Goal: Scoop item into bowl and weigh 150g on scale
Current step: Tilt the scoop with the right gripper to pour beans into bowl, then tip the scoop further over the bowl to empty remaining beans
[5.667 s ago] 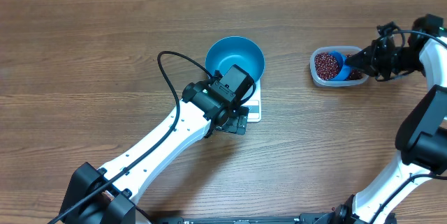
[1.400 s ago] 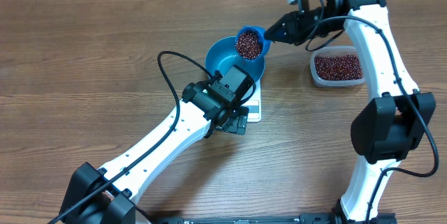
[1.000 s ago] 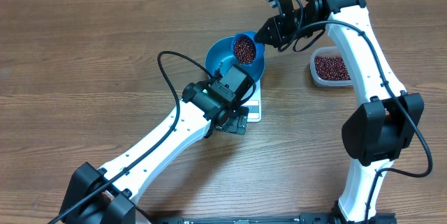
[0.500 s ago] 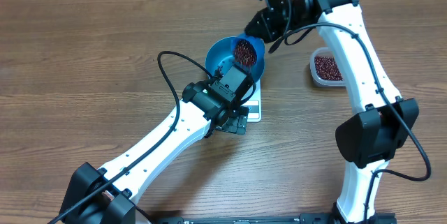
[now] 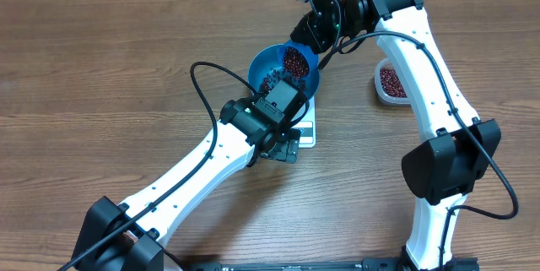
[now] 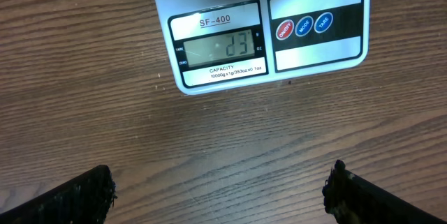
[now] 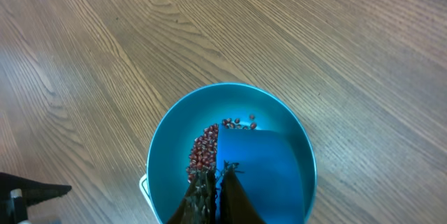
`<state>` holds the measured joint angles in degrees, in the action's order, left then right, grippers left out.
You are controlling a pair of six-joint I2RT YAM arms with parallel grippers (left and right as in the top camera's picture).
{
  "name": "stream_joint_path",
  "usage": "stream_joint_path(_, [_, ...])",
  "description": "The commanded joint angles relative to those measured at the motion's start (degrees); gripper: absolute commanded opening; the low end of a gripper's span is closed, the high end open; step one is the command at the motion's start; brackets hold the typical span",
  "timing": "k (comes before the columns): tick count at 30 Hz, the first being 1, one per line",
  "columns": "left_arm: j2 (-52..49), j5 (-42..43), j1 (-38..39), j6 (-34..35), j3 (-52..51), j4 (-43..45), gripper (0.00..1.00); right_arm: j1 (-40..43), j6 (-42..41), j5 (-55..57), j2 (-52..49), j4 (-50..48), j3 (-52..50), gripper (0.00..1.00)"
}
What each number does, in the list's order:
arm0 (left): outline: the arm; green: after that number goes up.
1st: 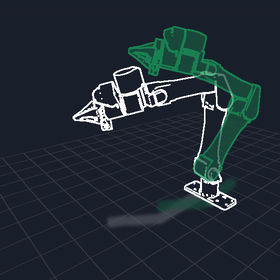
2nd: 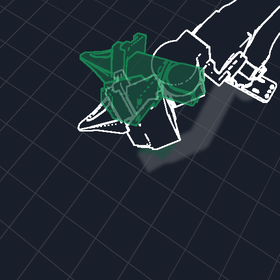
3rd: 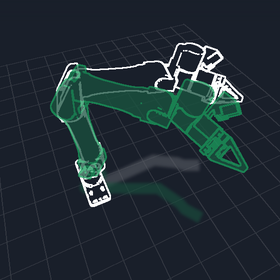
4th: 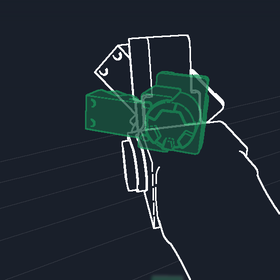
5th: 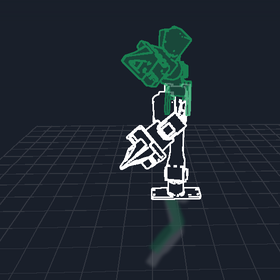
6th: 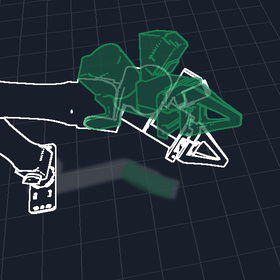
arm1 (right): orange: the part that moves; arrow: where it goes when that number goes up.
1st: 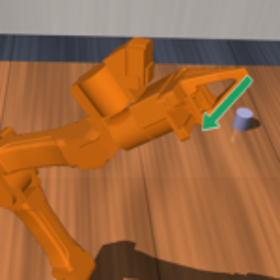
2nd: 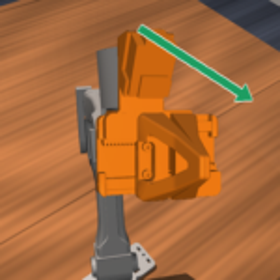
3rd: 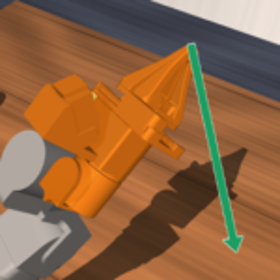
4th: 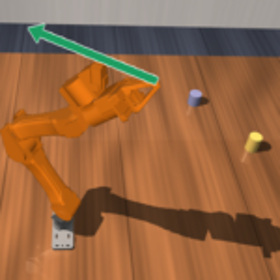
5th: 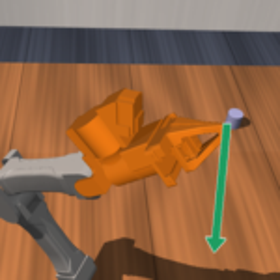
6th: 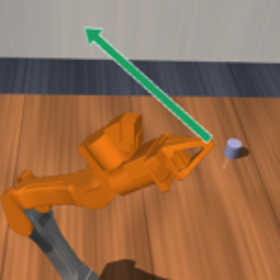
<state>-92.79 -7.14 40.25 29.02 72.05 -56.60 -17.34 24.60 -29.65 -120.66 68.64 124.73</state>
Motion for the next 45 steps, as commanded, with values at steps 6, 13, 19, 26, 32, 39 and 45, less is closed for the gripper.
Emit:
stream_joint_path(6, [0.94, -0.94, -0.11, 1.03, 0.96, 0.07, 0.99, -0.70, 4.46, -0.61, 1.18, -2.01, 2.12, 0.04])
stream_joint_path(13, [0.94, -0.92, -0.11, 1.03, 0.96, 0.07, 0.99, -0.72, 4.52, -1.53, 1.18, -2.43, 2.12, 0.04])
stream_joint_path(19, [0.94, -0.94, -0.11, 1.03, 0.96, 0.07, 1.00, -0.72, 7.48, -3.61, 2.19, -2.86, 2.12, 0.04])
stream_joint_path(26, [0.94, -0.94, -0.11, 1.03, 0.96, 0.07, 1.00, -0.98, 12.00, -3.56, 4.72, -3.02, 2.12, 0.04])
stream_joint_path(32, [0.94, -0.94, -0.11, 1.03, 0.96, 0.07, 1.00, -1.70, 14.01, -3.41, 5.05, -3.26, 2.12, 0.04])
stream_joint_path(39, [0.94, -0.94, -0.11, 1.03, 0.96, 0.07, 0.99, -4.46, 16.33, 4.57, 5.05, -4.31, 2.12, 0.04])
stream_joint_path(45, [0.94, -0.94, -0.11, 1.03, 0.96, 0.07, 1.00, -6.36, 17.94, 10.34, 5.05, -4.26, 2.12, 0.04])
